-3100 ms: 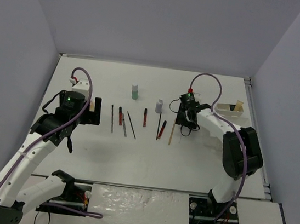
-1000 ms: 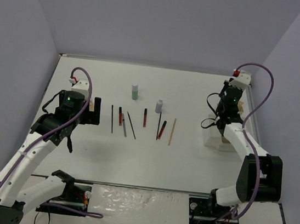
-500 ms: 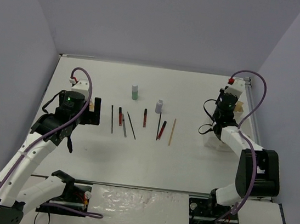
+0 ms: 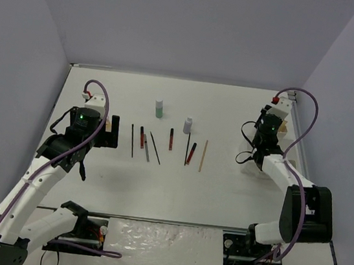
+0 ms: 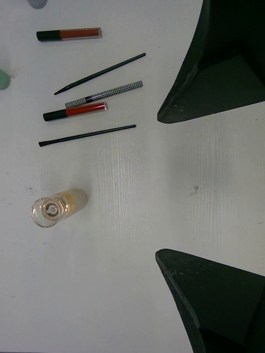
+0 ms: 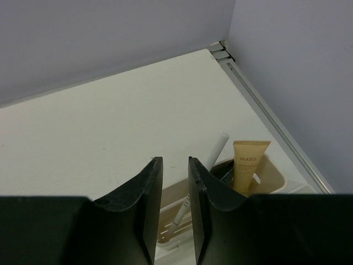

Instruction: Organize the makeup

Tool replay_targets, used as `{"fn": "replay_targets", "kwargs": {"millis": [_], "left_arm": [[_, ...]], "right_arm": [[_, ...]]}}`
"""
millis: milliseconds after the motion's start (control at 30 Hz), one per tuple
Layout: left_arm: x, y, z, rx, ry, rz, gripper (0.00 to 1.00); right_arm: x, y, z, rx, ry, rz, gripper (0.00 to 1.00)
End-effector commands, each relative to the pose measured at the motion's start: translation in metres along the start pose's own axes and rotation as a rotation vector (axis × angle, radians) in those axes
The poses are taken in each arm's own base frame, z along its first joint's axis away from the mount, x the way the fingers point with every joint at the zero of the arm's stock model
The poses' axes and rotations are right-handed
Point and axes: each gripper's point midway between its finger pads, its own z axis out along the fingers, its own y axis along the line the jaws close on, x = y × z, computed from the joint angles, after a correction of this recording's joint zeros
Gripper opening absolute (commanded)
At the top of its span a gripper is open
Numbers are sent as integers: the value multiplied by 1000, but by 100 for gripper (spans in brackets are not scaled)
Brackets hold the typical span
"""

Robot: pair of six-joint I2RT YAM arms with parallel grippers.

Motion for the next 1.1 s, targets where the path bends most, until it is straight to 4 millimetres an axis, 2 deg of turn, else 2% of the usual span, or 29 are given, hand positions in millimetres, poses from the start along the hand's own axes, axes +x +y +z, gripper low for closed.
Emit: {"fn": "replay_targets", "kwargs": {"millis": [0,67,133,233,333,433,600,700,900,1067], "left_arm": [[-19,0,-5,8,-71,-34,97],[-19,0,-5,8,-72,-35,97],[-19,0,-5,5,-70,-34,97],[-18,0,-5,5,-68,-35,97],[-18,1,-5,3,-68,-36,97],[-18,1,-5,2,-66,-37,97],[-17,1,-4,-2,-60,-35,97],[-16,1,-3,-3,-55,-33,97],[-16,1,-4,-3,-56,-35,97],[-16,2,-4,-3,-55,-35,97]], "right_arm": [[-53,3,-18,-39,-118,101,25],[-61,9,-26,-72,-114,114,31],[-58,18,-35,-106,-44,103,37],[-59,44,-52,-173,42,99,42],[-44,79,-74,-231,172,95,49],[-17,104,-89,-282,319,115,53],[48,150,-127,-350,575,52,57],[82,170,-139,-363,693,50,58],[135,184,-140,-319,816,24,57],[162,184,-134,-274,861,-5,52]]}}
